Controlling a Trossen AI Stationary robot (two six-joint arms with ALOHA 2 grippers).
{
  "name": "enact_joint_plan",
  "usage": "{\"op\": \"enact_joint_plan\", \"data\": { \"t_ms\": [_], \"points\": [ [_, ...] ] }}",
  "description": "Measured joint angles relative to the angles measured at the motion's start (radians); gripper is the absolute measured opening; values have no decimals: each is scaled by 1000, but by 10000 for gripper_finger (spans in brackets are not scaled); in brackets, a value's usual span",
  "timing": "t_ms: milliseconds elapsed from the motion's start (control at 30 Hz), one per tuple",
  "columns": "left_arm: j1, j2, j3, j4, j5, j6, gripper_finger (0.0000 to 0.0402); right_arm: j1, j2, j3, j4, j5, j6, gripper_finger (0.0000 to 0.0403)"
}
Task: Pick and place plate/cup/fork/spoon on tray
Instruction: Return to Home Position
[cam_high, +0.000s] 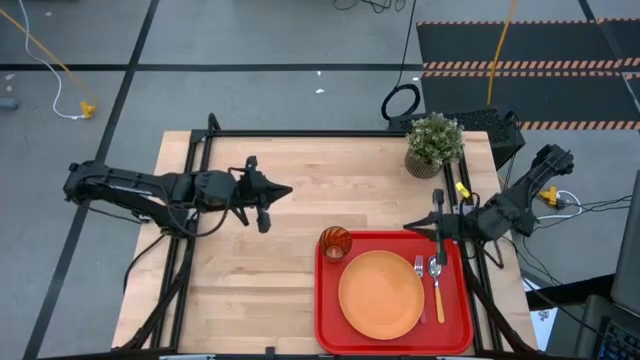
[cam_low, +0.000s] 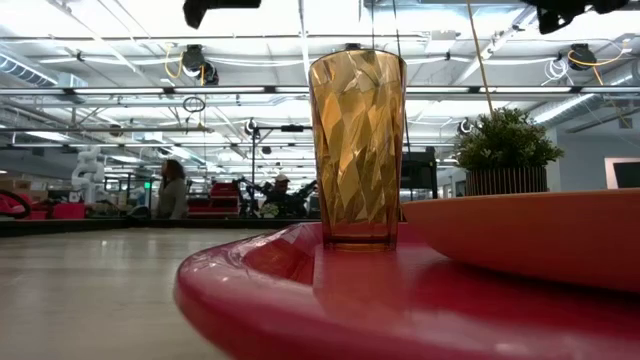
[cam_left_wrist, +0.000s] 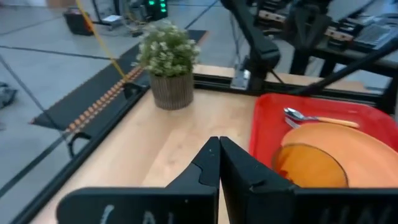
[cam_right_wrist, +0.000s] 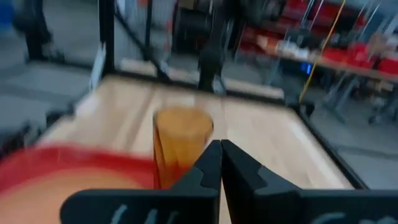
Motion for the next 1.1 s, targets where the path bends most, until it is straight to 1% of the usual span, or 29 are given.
{"op": "enact_joint_plan", "data": {
  "t_ms": [100, 233, 333, 433, 500, 633, 733, 800, 1100],
  "points": [
    [0, -47, -57, 10, 46, 0, 4, -12, -4, -116, 267, -6, -93, 0],
    [-19, -116, -136, 12, 61, -21, 4, -31, -3, -265, 550, -34, -161, 0],
    [-30, -172, -197, 11, 62, -21, 3, -45, -4, -360, 704, -81, -191, 0],
    [-37, -221, -250, 33, 77, -38, 5, -59, -17, -429, 796, -133, -212, 0],
    [-37, -248, -278, 45, 94, -45, 3, -70, -31, -457, 832, -150, -209, 0],
    [-37, -279, -316, 56, 106, -46, 5, -106, -79, -498, 839, -237, -201, 0],
    [-35, -281, -344, 66, 107, -43, 4, -145, -117, -522, 813, -309, -180, 0],
    [-32, -281, -365, 65, 107, -44, 3, -174, -138, -522, 760, -353, -175, 0],
    [-23, -289, -431, 81, 108, -51, 4, -300, -214, -523, 661, -513, -176, 0]
  ]
}}
